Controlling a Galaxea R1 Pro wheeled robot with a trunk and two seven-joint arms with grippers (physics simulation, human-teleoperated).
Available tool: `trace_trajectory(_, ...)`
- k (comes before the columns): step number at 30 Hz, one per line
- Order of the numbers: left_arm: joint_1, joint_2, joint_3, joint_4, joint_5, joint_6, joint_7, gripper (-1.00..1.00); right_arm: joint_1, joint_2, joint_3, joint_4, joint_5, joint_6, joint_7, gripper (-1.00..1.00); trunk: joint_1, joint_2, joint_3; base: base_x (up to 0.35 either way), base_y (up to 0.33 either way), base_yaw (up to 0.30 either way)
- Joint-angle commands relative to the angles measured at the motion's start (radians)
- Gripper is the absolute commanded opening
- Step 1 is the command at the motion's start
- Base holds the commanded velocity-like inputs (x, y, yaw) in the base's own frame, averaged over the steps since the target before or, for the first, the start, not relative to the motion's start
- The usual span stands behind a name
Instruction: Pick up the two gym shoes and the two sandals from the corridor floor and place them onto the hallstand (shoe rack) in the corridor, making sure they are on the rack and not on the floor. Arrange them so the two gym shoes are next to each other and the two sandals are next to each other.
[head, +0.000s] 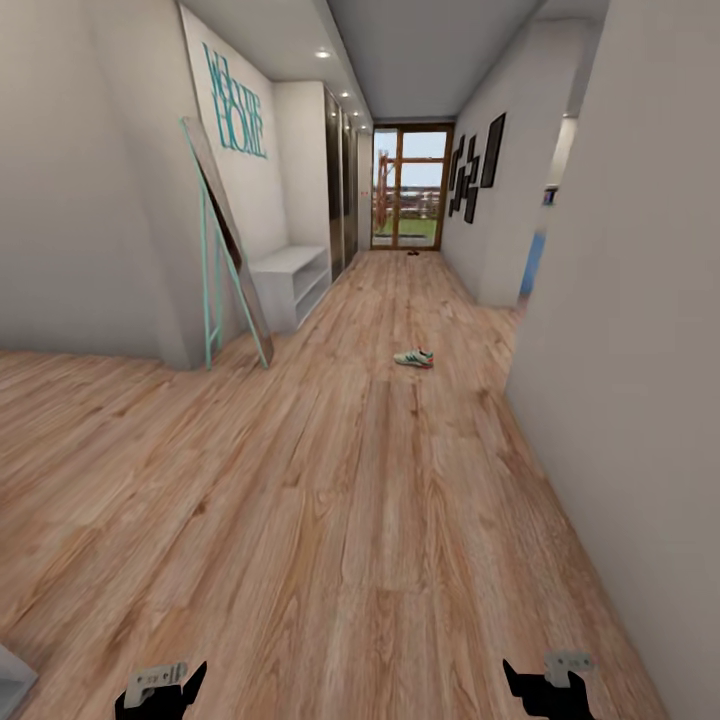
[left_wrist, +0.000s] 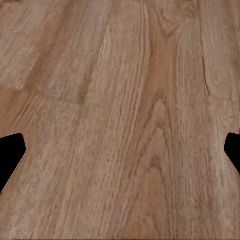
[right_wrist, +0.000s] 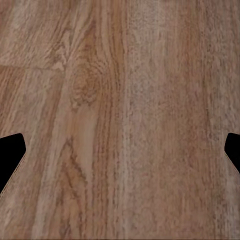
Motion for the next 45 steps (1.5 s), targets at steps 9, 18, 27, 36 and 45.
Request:
trace_trajectory(9,-0.001,0.001,0.002,0.001,0.011,0.001,-0.010,1.00,-0.001,0.000,-0.009,0.001,0.009,-0.003,0.004,1.00,0.000,0.000,-0.001,0.336,0.000,0.000)
trace_trajectory(18,-0.001,0.001,0.002,0.001,0.011,0.001,-0.010,1.00,-0.001,0.000,-0.009,0.001,0.009,-0.003,0.004,1.00,0.000,0.000,-0.001,0.336,0.000,0.000)
trace_trajectory(27,-0.001,0.001,0.002,0.001,0.011,0.000,-0.010,1.00,-0.001,0.000,-0.009,0.001,0.009,-0.002,0.004,1.00,0.000,0.000,-0.001,0.336,0.000,0.000)
trace_trajectory(36,-0.001,0.001,0.002,0.002,0.011,0.000,-0.010,1.00,-0.001,0.000,-0.009,0.001,0.009,-0.003,0.004,1.00,0.000,0.000,-0.001,0.336,0.000,0.000)
trace_trajectory(45,-0.001,0.001,0.002,0.002,0.011,0.000,-0.010,1.00,-0.001,0.000,-0.009,0.001,0.009,-0.002,0.004,1.00,0.000,0.000,-0.001,0.336,0.052,0.000)
